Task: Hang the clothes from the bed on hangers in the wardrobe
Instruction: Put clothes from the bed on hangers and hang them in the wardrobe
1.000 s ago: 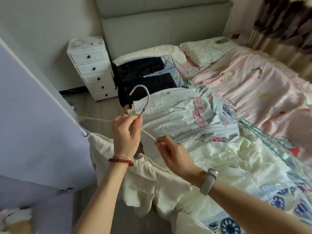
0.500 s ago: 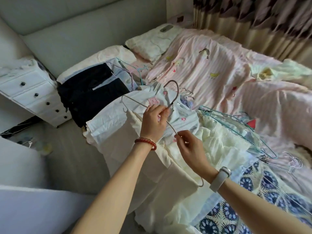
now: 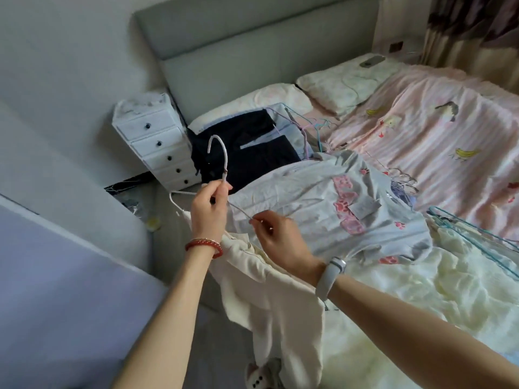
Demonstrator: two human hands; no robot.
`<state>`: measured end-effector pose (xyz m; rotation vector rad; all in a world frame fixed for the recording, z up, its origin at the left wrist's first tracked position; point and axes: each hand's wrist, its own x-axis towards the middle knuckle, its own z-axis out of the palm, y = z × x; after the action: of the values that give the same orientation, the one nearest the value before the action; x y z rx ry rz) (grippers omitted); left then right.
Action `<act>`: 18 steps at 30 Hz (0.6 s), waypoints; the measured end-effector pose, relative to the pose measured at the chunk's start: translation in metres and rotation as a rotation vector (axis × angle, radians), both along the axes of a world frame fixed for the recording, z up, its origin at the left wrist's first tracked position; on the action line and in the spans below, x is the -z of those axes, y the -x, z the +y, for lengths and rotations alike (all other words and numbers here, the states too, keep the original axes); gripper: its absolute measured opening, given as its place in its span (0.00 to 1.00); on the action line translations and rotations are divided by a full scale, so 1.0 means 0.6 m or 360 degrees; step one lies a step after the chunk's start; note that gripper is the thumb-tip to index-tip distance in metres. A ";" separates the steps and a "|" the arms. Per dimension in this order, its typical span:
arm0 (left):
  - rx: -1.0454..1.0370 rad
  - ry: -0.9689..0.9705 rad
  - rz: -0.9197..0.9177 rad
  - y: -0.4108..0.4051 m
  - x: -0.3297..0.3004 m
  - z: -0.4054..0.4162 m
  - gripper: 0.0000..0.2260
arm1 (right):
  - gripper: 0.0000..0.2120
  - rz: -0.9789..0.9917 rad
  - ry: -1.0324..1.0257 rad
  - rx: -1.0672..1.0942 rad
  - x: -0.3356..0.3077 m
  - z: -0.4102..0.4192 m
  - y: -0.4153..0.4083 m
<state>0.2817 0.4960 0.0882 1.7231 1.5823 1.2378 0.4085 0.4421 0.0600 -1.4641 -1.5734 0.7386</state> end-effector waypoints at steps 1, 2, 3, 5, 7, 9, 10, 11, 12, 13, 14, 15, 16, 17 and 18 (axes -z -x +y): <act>-0.0054 0.0000 0.0001 0.042 -0.006 0.008 0.09 | 0.08 -0.0001 -0.0022 -0.0054 -0.005 0.015 0.041; -0.0104 0.0002 0.0001 0.082 -0.014 0.016 0.09 | 0.08 0.0014 -0.0038 -0.0099 -0.012 0.028 0.081; -0.0152 -0.0006 -0.0001 0.120 -0.021 0.025 0.09 | 0.08 0.0041 -0.0047 -0.0136 -0.020 0.042 0.119; -0.0233 -0.0065 0.0001 0.186 -0.037 0.048 0.09 | 0.08 0.0092 -0.0069 -0.0189 -0.035 0.072 0.184; -0.0289 -0.0130 0.0006 0.233 -0.053 0.073 0.09 | 0.07 0.0125 -0.0080 -0.0209 -0.046 0.102 0.233; -0.0288 -0.0179 0.0001 0.258 -0.065 0.100 0.09 | 0.07 0.0164 -0.0085 -0.0179 -0.053 0.129 0.262; -0.0274 -0.0185 0.0005 0.265 -0.069 0.113 0.09 | 0.06 0.0189 -0.0080 -0.0153 -0.056 0.140 0.269; -0.0256 -0.0192 0.0015 0.267 -0.073 0.126 0.09 | 0.06 0.0217 -0.0069 -0.0127 -0.058 0.150 0.273; -0.0241 -0.0199 0.0025 0.268 -0.075 0.140 0.09 | 0.06 0.0240 -0.0059 -0.0113 -0.059 0.161 0.275; -0.0235 -0.0205 0.0026 0.268 -0.074 0.153 0.09 | 0.06 0.0250 -0.0053 -0.0105 -0.060 0.174 0.275; -0.0239 -0.0204 0.0014 0.267 -0.072 0.168 0.09 | 0.07 0.0249 -0.0045 -0.0100 -0.058 0.188 0.274; -0.0245 -0.0190 -0.0020 0.264 -0.067 0.183 0.09 | 0.07 0.0239 -0.0033 -0.0097 -0.055 0.205 0.272; -0.0249 -0.0175 -0.0073 0.261 -0.061 0.200 0.09 | 0.06 0.0232 -0.0016 -0.0098 -0.050 0.223 0.269; -0.0256 -0.0166 -0.0127 0.257 -0.053 0.219 0.09 | 0.06 0.0232 0.0004 -0.0102 -0.046 0.242 0.266; -0.0278 -0.0153 -0.0165 0.252 -0.045 0.239 0.09 | 0.06 0.0230 0.0022 -0.0108 -0.041 0.262 0.265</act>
<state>0.1304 0.6396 0.1151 1.5765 1.6645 1.4852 0.2498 0.5992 0.0844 -1.3415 -1.5162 0.8769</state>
